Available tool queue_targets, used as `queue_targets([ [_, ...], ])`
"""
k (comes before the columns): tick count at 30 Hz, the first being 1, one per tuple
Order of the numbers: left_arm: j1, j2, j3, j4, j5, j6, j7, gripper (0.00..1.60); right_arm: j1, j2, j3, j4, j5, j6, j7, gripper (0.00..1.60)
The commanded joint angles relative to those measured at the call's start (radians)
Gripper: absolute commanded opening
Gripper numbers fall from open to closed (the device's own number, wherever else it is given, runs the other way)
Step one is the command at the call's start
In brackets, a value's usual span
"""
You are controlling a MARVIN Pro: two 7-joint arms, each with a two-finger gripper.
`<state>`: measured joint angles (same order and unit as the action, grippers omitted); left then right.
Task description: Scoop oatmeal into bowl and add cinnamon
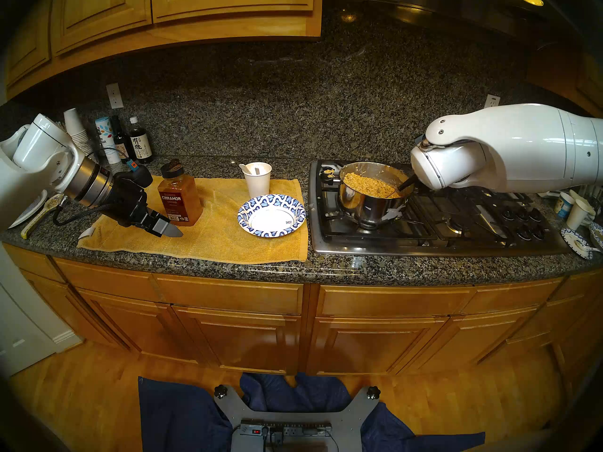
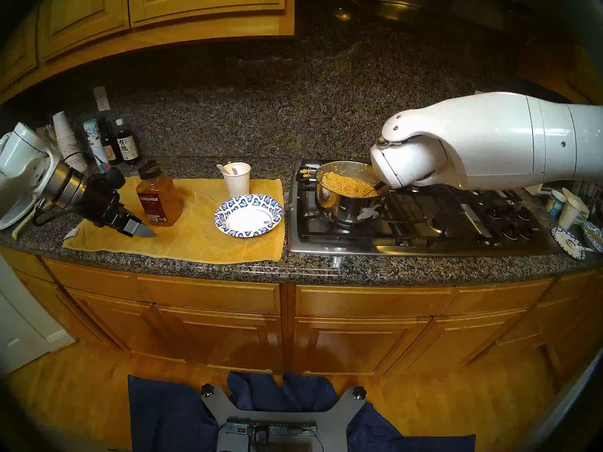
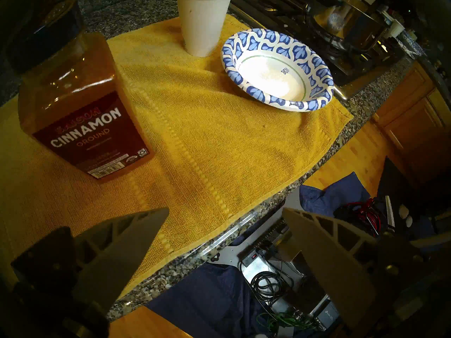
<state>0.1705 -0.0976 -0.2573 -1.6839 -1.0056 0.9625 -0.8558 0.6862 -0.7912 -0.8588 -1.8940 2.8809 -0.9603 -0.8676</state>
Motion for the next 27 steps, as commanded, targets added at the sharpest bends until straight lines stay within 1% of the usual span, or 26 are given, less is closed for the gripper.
queue_targets([
  [1, -0.024, -0.002, -0.023, 0.001, -0.001, -0.003, 0.0, 1.6, 0.031, -0.006, 0.031, 0.011, -0.018, 0.0, -0.025, 0.0],
  [16, -0.023, -0.002, -0.022, 0.001, -0.001, -0.003, 0.0, 1.6, 0.05, -0.023, 0.054, 0.084, -0.008, 0.0, -0.033, 0.0],
  [27, -0.023, -0.002, -0.022, 0.001, -0.001, -0.003, 0.0, 1.6, 0.052, -0.038, 0.097, 0.136, -0.001, 0.0, -0.045, 0.0],
])
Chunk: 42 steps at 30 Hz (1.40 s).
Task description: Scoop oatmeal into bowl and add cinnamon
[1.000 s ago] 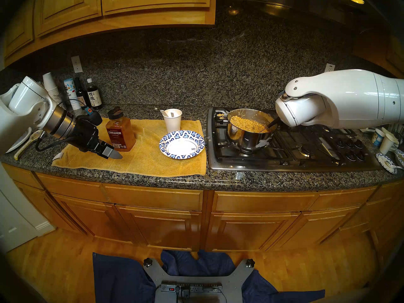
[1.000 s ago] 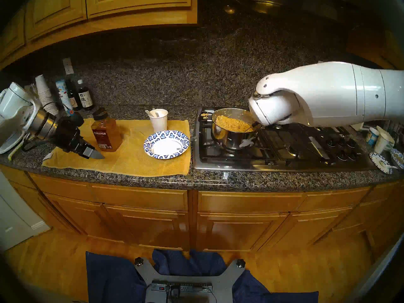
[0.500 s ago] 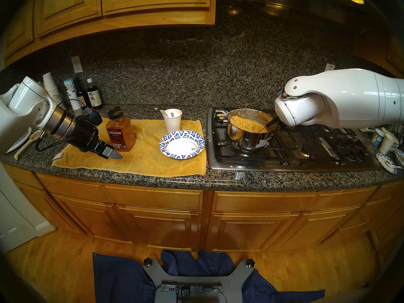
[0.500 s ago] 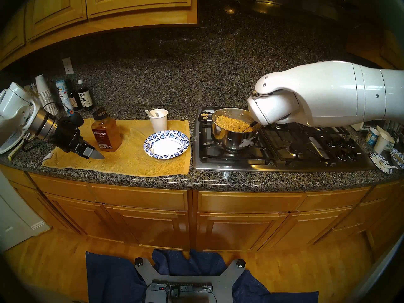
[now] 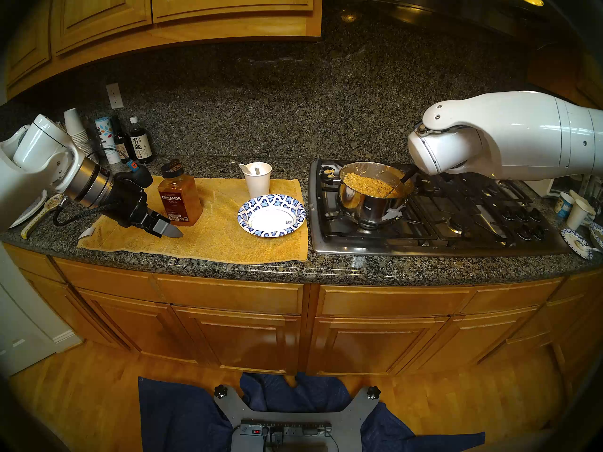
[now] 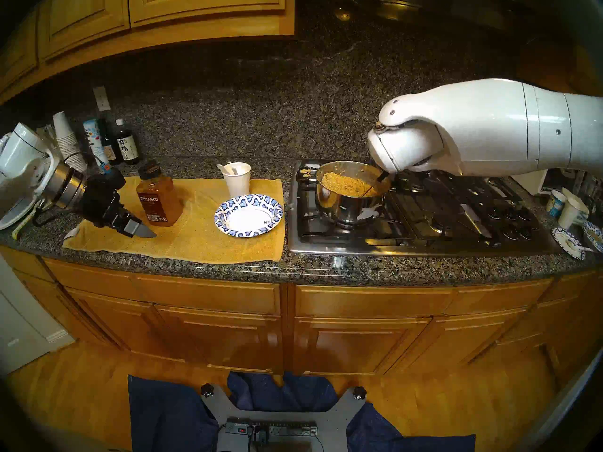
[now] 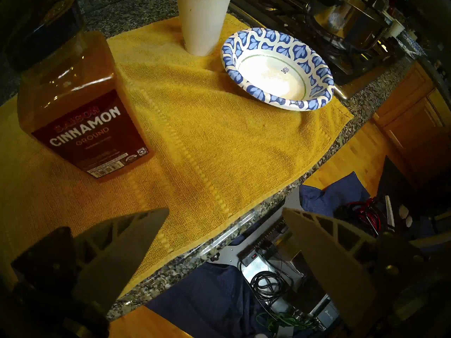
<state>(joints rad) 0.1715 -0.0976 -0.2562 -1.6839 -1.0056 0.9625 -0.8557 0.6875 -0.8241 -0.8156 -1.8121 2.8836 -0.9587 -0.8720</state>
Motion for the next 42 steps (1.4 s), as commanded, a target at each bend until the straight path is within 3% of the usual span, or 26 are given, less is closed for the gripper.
queue_targets([
  [1, -0.024, -0.002, -0.023, 0.001, -0.001, -0.003, 0.0, 1.6, 0.05, -0.007, 0.057, 0.059, -0.004, -0.001, -0.041, 0.0],
  [24, -0.024, -0.002, -0.023, 0.001, -0.001, -0.003, 0.0, 1.6, 0.017, -0.01, 0.098, 0.12, -0.004, -0.001, -0.071, 0.0],
  [42, -0.023, -0.002, -0.023, 0.001, -0.001, -0.003, 0.0, 1.6, 0.051, 0.112, 0.085, 0.041, -0.004, -0.001, -0.058, 0.0],
])
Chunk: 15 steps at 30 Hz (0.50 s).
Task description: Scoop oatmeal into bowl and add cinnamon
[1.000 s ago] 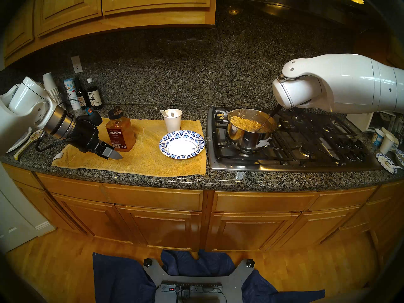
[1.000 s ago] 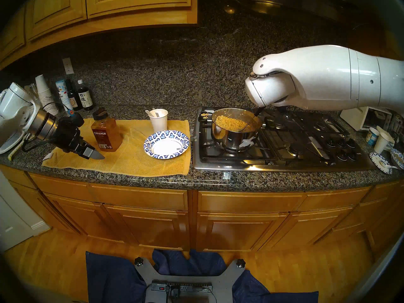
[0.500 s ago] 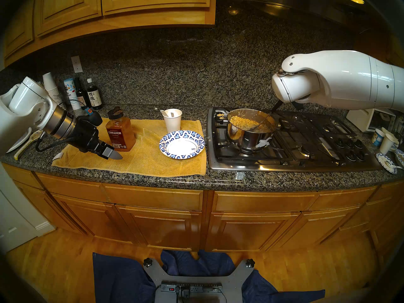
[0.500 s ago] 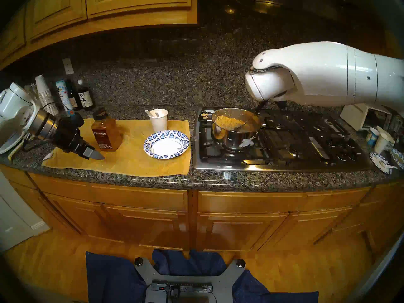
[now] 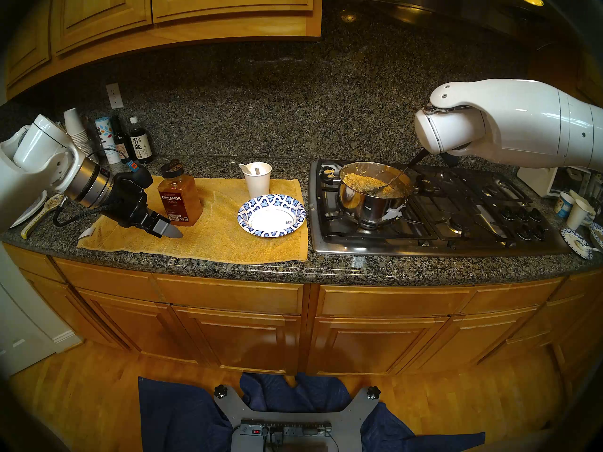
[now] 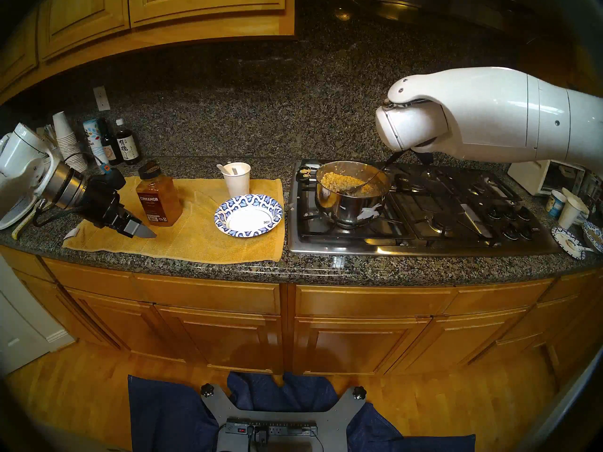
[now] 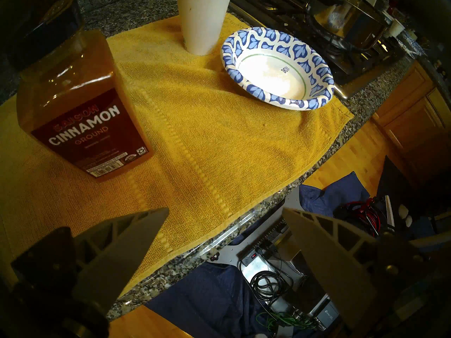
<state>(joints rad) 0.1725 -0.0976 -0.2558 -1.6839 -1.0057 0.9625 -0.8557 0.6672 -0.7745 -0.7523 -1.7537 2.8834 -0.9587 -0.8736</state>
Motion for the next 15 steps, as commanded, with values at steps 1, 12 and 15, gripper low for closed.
queue_targets([
  [1, -0.024, -0.002, -0.023, 0.001, -0.001, -0.003, 0.0, 1.6, 0.075, 0.071, 0.021, -0.024, -0.004, -0.001, -0.055, 0.0],
  [12, -0.024, -0.002, -0.023, 0.001, -0.001, -0.003, 0.0, 1.6, 0.121, 0.144, 0.017, -0.066, -0.006, -0.001, -0.044, 0.0],
  [15, -0.024, -0.002, -0.023, 0.001, -0.001, -0.003, 0.0, 1.6, 0.133, 0.156, 0.019, -0.077, -0.009, -0.001, -0.042, 0.0],
])
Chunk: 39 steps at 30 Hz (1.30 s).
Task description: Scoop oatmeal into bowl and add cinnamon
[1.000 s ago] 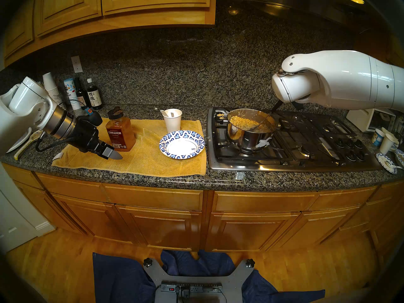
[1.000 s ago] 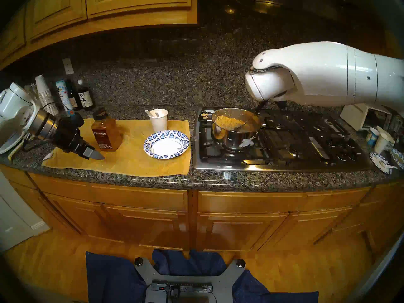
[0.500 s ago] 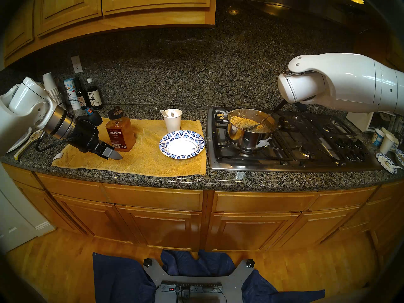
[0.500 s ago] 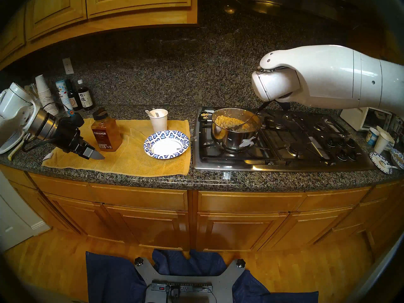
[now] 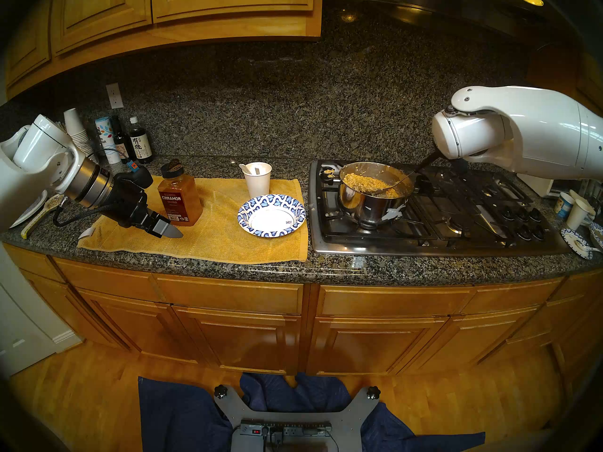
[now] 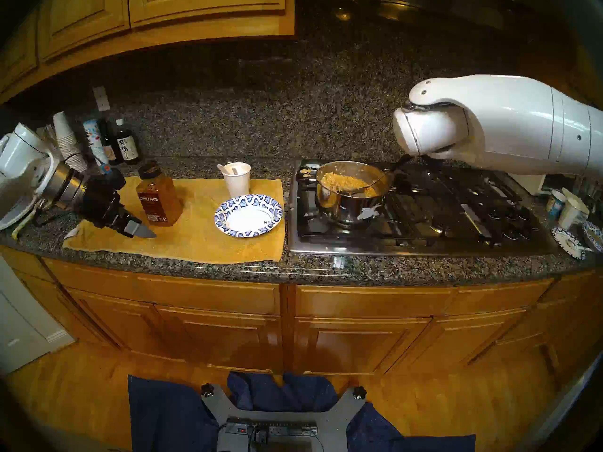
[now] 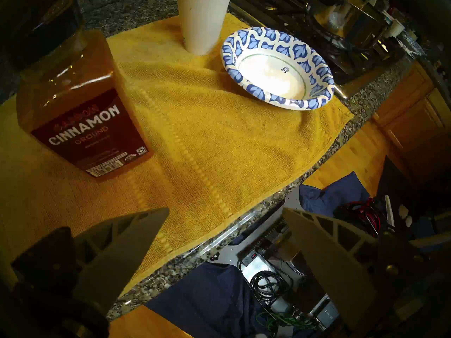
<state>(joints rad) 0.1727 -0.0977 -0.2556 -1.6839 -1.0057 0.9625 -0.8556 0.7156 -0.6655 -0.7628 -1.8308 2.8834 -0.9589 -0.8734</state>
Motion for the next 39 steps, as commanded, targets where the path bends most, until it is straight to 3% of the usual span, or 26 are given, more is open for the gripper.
queue_targets([
  [1, -0.024, -0.002, -0.023, 0.001, -0.001, -0.003, 0.0, 1.6, 0.087, 0.049, 0.03, -0.003, -0.009, -0.001, -0.042, 0.0],
  [24, -0.025, -0.002, -0.024, 0.001, -0.001, -0.003, 0.0, 1.6, 0.145, 0.095, 0.038, -0.074, -0.02, -0.001, -0.034, 0.0],
  [39, -0.025, -0.002, -0.024, 0.001, -0.001, -0.003, 0.0, 1.6, 0.173, 0.165, 0.019, -0.148, -0.044, -0.001, -0.012, 0.0],
])
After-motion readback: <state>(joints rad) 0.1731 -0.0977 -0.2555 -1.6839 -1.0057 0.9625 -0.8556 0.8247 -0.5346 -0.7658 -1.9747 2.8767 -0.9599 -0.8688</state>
